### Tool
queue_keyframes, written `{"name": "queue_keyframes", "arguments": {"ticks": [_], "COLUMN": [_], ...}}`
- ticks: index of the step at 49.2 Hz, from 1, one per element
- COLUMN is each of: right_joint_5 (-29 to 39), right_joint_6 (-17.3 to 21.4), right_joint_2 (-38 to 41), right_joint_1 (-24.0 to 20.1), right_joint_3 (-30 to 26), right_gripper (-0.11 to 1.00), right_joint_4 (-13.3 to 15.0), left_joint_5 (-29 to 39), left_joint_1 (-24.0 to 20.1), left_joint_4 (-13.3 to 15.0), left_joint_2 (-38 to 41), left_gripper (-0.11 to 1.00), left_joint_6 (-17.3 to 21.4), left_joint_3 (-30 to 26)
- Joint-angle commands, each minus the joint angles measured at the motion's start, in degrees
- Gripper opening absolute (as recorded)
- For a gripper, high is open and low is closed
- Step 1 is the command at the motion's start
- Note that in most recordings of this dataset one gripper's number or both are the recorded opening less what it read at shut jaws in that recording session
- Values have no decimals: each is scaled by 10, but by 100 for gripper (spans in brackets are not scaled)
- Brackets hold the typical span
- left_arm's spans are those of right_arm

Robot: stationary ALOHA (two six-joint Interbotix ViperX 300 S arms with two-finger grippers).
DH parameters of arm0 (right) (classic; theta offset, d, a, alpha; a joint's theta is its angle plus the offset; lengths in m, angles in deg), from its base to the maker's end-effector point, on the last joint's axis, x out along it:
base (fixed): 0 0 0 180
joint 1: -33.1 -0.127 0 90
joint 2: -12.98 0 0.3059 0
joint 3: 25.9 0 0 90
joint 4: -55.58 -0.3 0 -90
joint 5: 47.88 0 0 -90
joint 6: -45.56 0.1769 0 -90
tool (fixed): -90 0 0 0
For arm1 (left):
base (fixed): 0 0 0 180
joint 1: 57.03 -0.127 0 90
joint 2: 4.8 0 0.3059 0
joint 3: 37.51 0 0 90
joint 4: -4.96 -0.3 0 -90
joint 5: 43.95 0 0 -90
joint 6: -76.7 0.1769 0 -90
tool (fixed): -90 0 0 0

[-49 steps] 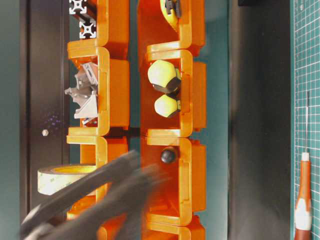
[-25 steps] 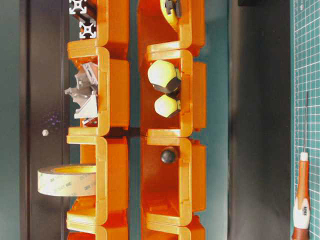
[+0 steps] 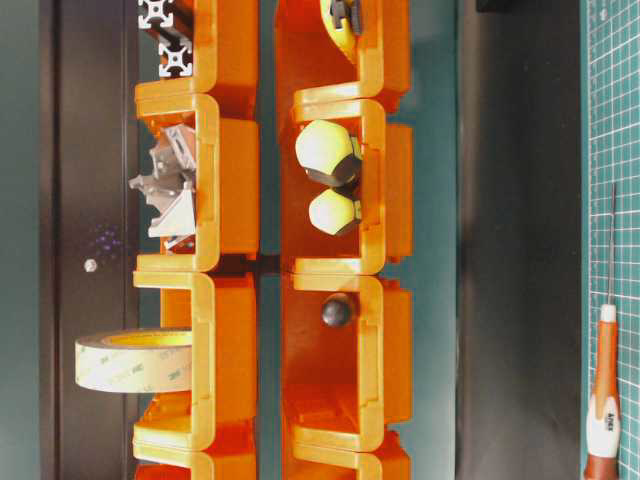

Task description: Pick red screwdriver from container rack with left arm.

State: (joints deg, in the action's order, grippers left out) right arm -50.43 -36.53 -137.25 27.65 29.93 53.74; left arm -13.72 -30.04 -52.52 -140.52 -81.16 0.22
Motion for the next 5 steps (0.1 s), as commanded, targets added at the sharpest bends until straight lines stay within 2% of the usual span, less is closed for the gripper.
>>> {"name": "queue_keyframes", "arguments": {"ticks": [1, 5], "right_joint_5": [-17, -28], "right_joint_6": [-11, -21], "right_joint_2": [5, 5], "right_joint_1": [1, 1], "right_joint_3": [-19, -20], "right_gripper": [0, 0], "right_joint_4": [1, 2], "left_joint_5": [0, 1], "left_joint_1": [-11, -19], "left_joint_4": [-2, -2], "left_joint_2": [-19, -32], "left_gripper": [86, 86], "left_joint_6": [-1, -1], "left_joint_3": [6, 16]}}
